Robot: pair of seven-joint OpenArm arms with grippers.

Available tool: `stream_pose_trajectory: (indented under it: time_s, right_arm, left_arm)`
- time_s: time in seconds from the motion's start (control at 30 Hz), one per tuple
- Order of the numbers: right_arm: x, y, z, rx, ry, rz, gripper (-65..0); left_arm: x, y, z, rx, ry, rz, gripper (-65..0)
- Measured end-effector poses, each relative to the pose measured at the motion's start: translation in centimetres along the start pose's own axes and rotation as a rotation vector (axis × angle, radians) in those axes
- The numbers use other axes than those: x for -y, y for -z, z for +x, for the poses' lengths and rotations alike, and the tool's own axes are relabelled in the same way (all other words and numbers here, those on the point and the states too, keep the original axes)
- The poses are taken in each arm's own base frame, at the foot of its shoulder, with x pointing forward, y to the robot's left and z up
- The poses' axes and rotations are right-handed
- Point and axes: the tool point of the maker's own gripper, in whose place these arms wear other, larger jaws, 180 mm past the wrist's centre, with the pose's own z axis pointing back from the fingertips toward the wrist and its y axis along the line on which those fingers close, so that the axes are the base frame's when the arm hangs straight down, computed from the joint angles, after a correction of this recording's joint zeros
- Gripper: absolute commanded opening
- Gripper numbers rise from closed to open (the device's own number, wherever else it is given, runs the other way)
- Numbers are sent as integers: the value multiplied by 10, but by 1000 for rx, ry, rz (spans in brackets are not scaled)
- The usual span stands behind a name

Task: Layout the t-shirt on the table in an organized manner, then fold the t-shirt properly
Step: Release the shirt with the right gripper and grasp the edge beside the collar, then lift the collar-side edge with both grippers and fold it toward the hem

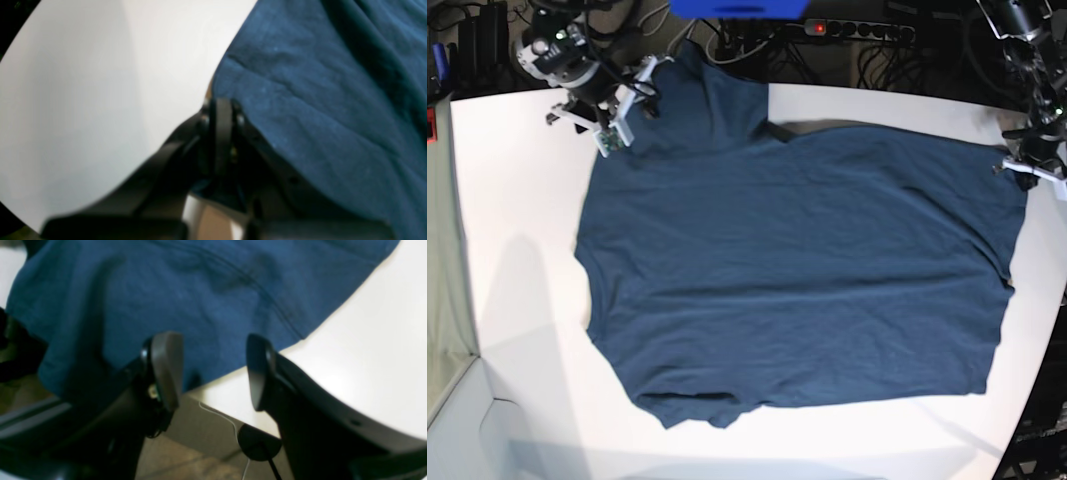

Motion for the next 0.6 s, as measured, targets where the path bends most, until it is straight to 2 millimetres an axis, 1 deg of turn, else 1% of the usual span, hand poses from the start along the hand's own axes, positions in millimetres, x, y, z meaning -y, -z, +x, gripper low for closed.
stream_pose_trajectory:
  time_s: [0.1,0.17,0.23,0.33,0.37,0.43,0.5,0.57,0.6]
  right_arm:
    - [-4,10,-14,-36,21,27,-336]
    - [-6,14,-19,-32,43,40,-337]
    - [-9,18,-19,-17,58,55,-340]
    - [-12,25,-13,42,88,78,-352]
    - [-14,28,-10,73,106,89,-372]
    - [-17,36,-6,134,163,114,-434]
    - [-20,45,-2,197,219,149,-533]
    - [-20,49,-6,229,269,171,-631]
    - [-18,49,-8,237,287,168,-650]
  left_arm:
    - [0,0,0,0,-1,-1,-649]
    - [0,0,0,0,-1,-1,-649]
    - [1,0,-1,0,-1,-3,-649]
    - [1,0,0,0,0,-3,-649]
    - [1,0,-1,-1,0,-3,-649]
    - [1,0,-1,-1,0,-3,-649]
    - [1,0,-1,-1,-1,-3,-649]
    - [1,0,-1,-1,0,-3,-649]
    - [0,0,0,-2,1,-3,-649]
